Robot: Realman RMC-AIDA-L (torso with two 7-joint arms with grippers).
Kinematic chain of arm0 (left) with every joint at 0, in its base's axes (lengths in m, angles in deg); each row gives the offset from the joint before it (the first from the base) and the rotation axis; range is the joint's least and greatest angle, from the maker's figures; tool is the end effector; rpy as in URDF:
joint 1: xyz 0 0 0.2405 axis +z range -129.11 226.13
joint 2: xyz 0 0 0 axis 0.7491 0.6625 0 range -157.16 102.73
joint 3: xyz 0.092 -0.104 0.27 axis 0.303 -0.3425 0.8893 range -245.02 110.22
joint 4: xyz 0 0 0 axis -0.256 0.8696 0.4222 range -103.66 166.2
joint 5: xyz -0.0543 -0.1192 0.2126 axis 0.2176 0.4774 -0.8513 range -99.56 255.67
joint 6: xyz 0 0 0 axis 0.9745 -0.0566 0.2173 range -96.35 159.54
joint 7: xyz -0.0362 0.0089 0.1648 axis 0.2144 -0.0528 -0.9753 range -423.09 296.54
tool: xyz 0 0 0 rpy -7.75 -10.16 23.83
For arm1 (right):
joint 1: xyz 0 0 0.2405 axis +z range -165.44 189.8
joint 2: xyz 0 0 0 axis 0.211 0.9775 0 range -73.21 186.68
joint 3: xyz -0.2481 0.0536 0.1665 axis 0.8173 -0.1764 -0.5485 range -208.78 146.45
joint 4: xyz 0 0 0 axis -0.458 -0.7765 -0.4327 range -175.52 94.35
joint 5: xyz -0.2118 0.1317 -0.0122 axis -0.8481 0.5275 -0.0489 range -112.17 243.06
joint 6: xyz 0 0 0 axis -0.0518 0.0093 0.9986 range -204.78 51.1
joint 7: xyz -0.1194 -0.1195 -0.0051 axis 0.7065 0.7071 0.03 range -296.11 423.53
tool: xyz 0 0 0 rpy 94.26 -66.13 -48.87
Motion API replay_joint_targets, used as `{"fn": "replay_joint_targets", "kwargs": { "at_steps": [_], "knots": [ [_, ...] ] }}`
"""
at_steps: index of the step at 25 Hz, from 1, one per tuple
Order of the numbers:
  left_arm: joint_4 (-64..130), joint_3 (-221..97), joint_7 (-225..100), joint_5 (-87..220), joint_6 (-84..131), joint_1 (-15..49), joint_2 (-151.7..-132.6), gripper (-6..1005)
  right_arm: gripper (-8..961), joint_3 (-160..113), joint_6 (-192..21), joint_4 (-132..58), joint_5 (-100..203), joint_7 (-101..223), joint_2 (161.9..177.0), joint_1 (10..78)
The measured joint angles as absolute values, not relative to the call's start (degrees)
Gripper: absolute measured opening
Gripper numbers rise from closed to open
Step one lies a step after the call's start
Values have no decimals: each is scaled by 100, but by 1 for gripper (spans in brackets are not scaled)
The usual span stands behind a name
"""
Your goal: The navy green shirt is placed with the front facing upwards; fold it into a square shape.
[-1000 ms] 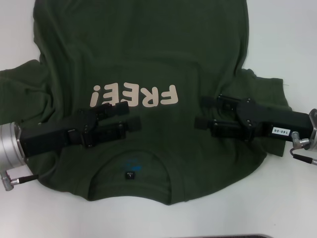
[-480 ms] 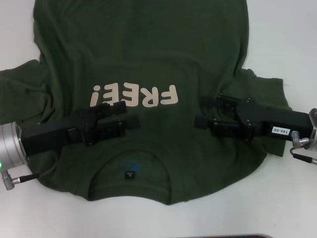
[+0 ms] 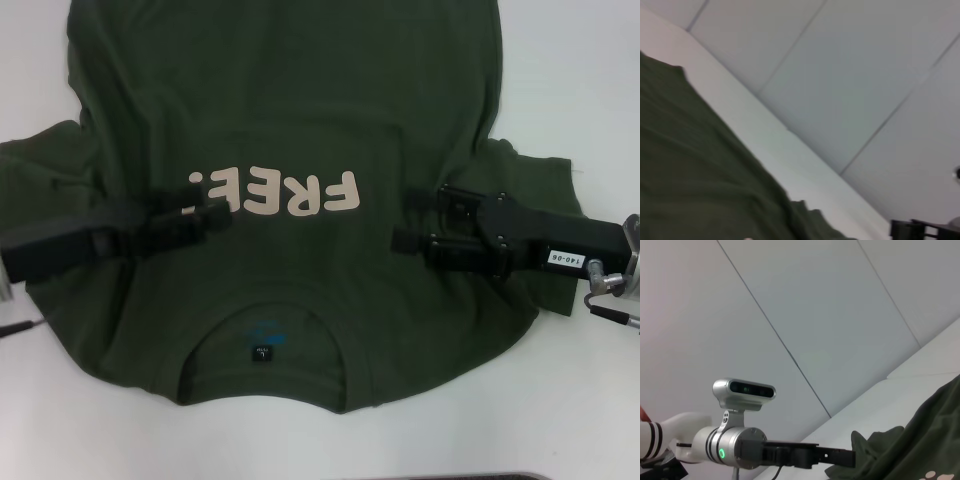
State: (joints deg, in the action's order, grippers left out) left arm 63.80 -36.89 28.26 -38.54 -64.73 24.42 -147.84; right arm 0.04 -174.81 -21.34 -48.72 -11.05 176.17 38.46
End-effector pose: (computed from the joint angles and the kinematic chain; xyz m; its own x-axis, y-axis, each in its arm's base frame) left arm -0.3468 0.3307 -0.0545 0.4755 0.6387 0.6049 0.7297 -0.6705 0.1344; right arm 0.3303 0.3145 -0.0863 0.5299 -0.5222 -0.6682 -0.5897 -0.7932 0.1522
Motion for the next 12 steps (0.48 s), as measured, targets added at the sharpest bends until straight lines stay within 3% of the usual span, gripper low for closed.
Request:
{"fn": "replay_joint_targets", "kwargs": {
  "at_steps": [12],
  "knots": [
    [6893, -4366, 3166, -4424, -6043, 2316, -14466, 872, 884, 4, -17462, -2143, -4731, -1179, 17624, 3855]
  ]
}}
